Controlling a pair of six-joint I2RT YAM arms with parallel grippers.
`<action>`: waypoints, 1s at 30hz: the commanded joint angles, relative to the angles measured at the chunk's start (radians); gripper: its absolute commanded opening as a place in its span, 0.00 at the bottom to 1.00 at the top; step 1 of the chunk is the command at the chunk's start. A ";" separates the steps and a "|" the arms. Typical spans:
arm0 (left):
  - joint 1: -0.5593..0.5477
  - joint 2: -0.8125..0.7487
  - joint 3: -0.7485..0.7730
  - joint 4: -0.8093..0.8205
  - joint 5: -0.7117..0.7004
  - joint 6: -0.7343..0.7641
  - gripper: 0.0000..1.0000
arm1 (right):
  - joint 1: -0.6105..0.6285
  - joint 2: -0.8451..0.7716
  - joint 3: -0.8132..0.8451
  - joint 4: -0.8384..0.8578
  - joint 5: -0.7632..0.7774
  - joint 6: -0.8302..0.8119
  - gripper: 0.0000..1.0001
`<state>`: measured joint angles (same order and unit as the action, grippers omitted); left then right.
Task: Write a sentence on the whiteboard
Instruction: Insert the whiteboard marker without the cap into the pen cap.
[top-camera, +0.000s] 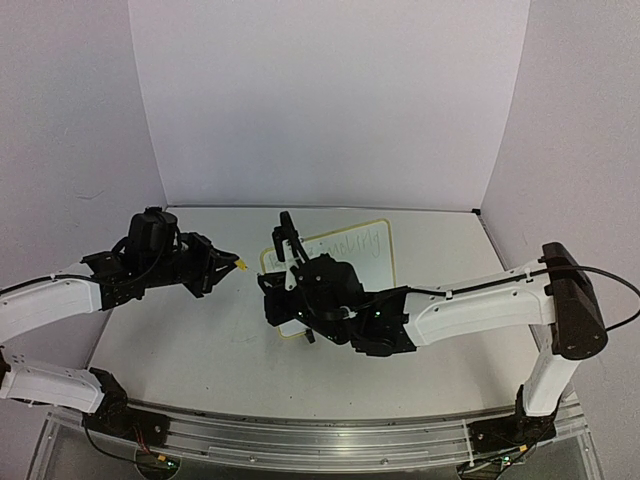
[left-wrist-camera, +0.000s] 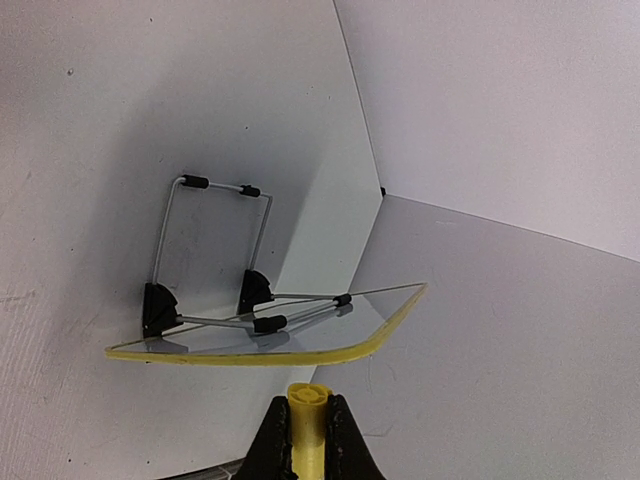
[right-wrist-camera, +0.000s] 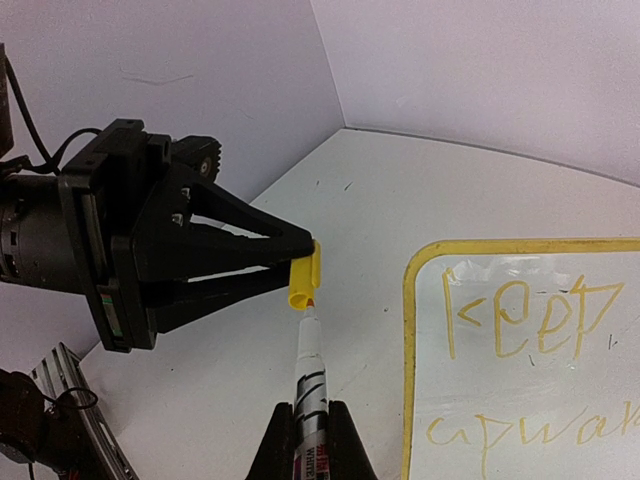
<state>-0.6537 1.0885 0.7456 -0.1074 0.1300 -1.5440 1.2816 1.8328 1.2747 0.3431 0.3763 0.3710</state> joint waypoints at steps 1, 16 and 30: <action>0.000 0.003 0.033 0.006 0.011 0.009 0.00 | 0.001 0.002 0.039 0.022 0.012 0.001 0.00; -0.001 0.010 0.031 0.021 0.020 0.009 0.00 | 0.001 0.010 0.041 0.022 0.006 0.012 0.00; -0.001 -0.010 0.018 0.036 0.000 -0.006 0.00 | 0.002 0.011 0.037 0.017 0.012 0.027 0.00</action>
<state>-0.6537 1.0962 0.7456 -0.1036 0.1368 -1.5448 1.2816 1.8336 1.2793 0.3428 0.3748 0.3822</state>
